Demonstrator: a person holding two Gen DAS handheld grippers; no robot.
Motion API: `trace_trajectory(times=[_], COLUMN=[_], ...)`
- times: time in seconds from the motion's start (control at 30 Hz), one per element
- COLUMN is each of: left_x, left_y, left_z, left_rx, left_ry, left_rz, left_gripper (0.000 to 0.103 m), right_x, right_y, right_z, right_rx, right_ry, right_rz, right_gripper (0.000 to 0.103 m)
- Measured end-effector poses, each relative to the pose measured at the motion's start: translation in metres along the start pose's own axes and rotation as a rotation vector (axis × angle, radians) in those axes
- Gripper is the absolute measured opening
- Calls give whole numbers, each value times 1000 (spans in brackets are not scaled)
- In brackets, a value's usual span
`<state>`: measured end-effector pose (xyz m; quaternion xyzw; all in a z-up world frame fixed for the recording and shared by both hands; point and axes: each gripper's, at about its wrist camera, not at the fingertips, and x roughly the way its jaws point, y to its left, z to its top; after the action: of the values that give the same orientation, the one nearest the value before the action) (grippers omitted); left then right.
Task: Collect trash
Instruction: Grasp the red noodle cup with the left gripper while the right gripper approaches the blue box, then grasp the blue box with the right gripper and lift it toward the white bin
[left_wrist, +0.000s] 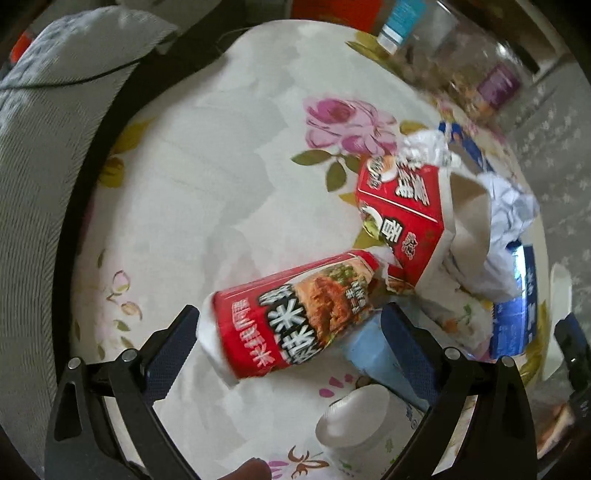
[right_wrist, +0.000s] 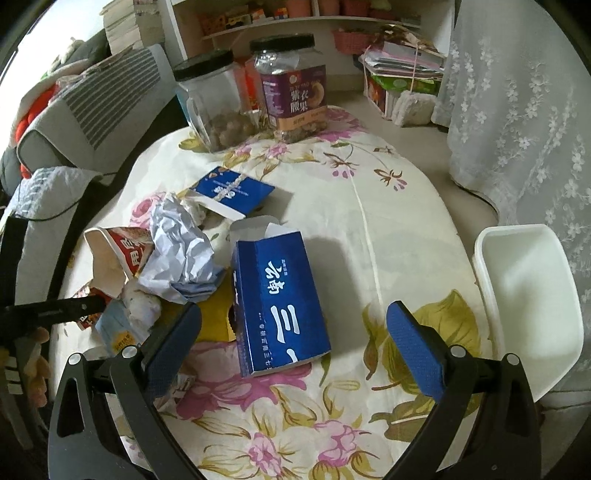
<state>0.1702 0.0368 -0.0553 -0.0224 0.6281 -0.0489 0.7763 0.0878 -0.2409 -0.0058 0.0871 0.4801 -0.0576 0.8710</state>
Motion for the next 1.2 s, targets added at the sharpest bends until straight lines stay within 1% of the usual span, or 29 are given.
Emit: trace_trajectory(times=[0.03,0.07,0.17,0.27,0.4,0.57,0.73,0.83,0.9,0.97,1.07,1.1,1.17,1.2], left_x=[1,1,-2,-8,-26,-68,-100,-107,-101,-98,-92,-90,-87,-86], left_y=[-4,-6,-15,-21,-26,-28,-40,-41,-43,-44,-46,-47,-48,-48], left_z=[0,-1,-4,-10,-19,-31,-41,-43,-38,-40,-40,-41,-42,-42], left_rx=[20,38,86,125,147,154,156,138,130,127,131,133,132,131], left_ry=[-6,-6,-6,-16,-62,-150,-230,-244,-237,-232,-220,-216,-216,-216], left_rz=[12,18,28,36,35,-1,-54,-77,-79,-75,-68,-66,-64,-63], left_gripper=[89,80,74,73,72,72,73,73,73,73,73,73,73,73], right_x=[2,3,5,4,0,1,12,20,29,38,52,55,61,63], right_y=[0,0,1,4,4,-7,-9,2,11,16,18,18,17,16], right_z=[0,-1,-2,-2,-2,-2,0,2,4,4,4,4,5,5], right_rx=[0,0,-8,-20,-29,-12,-7,-35,-74,-97,-105,-102,-83,-70], right_ry=[6,11,21,21,10,20,42,54,68,88,123,130,151,165], right_rz=[-1,-2,0,0,-3,-15,25,43,36,21,20,26,48,61], right_gripper=[96,96,96,96,96,96,96,96,96,96,95,93,72,67])
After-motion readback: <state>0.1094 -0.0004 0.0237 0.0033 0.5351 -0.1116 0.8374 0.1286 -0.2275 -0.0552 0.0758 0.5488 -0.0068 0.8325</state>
